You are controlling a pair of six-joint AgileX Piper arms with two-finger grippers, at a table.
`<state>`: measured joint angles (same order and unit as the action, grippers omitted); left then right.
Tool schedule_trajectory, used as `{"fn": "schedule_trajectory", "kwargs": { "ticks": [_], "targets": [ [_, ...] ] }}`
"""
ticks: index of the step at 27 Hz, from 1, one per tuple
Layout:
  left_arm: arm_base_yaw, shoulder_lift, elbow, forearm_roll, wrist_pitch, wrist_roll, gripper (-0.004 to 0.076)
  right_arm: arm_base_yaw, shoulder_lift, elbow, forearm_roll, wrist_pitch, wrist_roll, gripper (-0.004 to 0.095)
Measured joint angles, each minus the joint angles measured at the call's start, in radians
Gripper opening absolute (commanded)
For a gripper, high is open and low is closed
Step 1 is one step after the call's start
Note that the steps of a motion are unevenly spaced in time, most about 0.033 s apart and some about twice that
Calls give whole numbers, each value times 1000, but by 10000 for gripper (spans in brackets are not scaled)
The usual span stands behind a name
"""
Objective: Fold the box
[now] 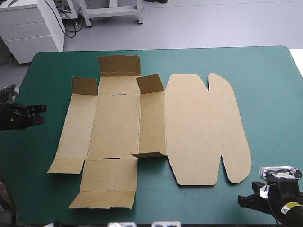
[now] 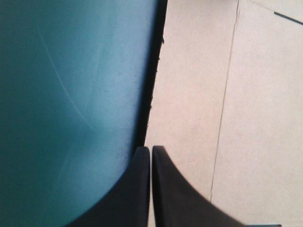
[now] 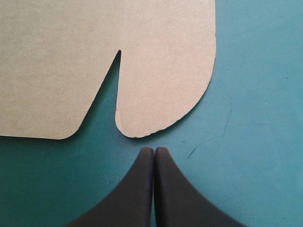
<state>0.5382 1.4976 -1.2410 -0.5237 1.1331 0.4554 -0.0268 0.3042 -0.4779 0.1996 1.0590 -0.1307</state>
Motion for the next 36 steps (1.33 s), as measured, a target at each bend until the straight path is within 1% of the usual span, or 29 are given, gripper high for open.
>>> {"fn": "schedule_trajectory", "kwargs": {
  "ticks": [3,7,18,21,23,26,28,29,36],
  "targets": [
    [27,69,0,-24,62,83,-1,0,0,0,0,0,0,-14],
    [27,148,-1,-29,78,150,-1,0,0,0,0,0,0,-14],
    [26,180,-1,-27,78,158,6,0,0,0,0,0,0,-14],
    [26,181,-1,-27,78,158,78,0,0,0,0,0,0,-14],
    [26,181,5,-27,77,158,175,0,0,0,0,0,0,-14],
    [26,181,31,-27,76,158,349,0,0,0,0,0,0,-14],
    [26,181,48,-27,76,158,417,0,0,0,0,0,0,-14],
    [26,181,55,-27,76,158,430,0,0,0,0,0,0,-14],
    [20,181,61,-27,76,143,425,0,0,0,0,-1,0,-14]
  ]
}}
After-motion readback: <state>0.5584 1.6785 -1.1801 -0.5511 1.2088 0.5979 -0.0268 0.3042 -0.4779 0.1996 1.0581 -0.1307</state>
